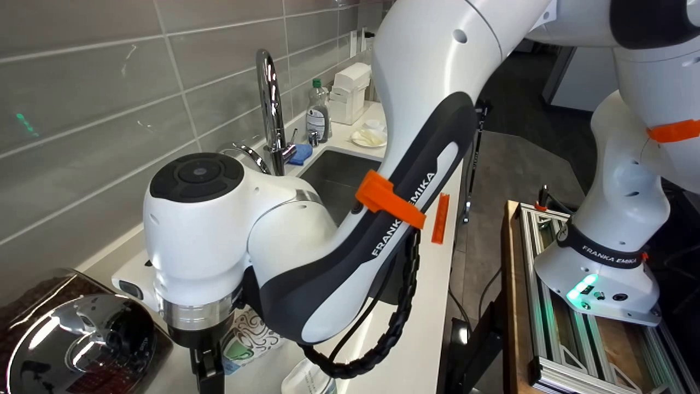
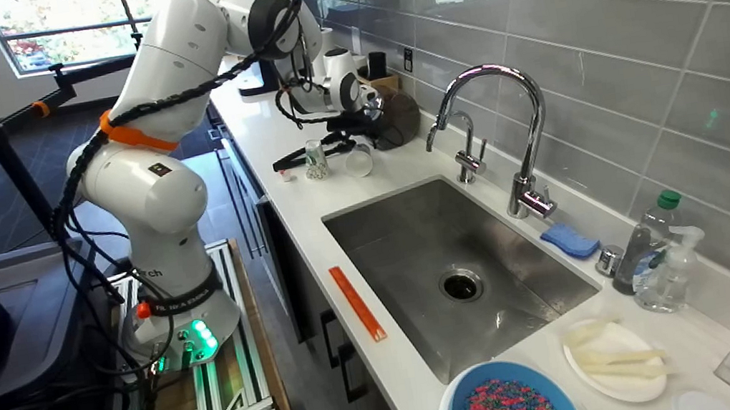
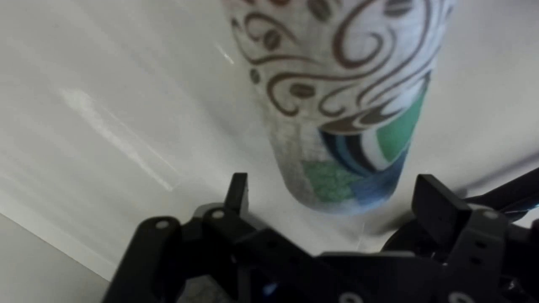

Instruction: Turn the coffee cup at the back upside down.

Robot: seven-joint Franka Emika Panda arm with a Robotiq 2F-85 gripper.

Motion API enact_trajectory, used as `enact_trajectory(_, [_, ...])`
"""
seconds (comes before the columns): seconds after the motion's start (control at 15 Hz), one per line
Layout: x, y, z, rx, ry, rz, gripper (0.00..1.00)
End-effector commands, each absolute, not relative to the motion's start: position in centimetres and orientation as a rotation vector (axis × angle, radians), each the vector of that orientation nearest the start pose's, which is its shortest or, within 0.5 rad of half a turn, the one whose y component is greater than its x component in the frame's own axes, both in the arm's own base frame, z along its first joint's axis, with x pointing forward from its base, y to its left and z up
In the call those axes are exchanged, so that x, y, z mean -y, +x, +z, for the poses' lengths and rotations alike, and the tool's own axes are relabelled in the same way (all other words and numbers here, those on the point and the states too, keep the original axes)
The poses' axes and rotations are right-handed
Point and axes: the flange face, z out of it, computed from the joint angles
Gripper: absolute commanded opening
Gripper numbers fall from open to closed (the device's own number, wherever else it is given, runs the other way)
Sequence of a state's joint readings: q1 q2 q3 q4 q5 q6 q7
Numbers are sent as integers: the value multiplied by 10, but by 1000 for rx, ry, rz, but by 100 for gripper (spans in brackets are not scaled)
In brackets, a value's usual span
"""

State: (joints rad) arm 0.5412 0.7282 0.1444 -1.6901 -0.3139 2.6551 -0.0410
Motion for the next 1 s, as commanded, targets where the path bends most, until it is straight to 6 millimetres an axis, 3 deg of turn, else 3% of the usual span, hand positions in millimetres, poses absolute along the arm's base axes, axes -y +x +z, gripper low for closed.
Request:
enact_trajectory(0.0, [-438, 551, 204, 1528, -2761, -374, 100])
enact_trajectory(0.53, [-431, 552, 204, 1699, -2711, -214, 100])
enact_trajectory(0.93, [-440, 545, 194, 1751, -2656, -175, 100])
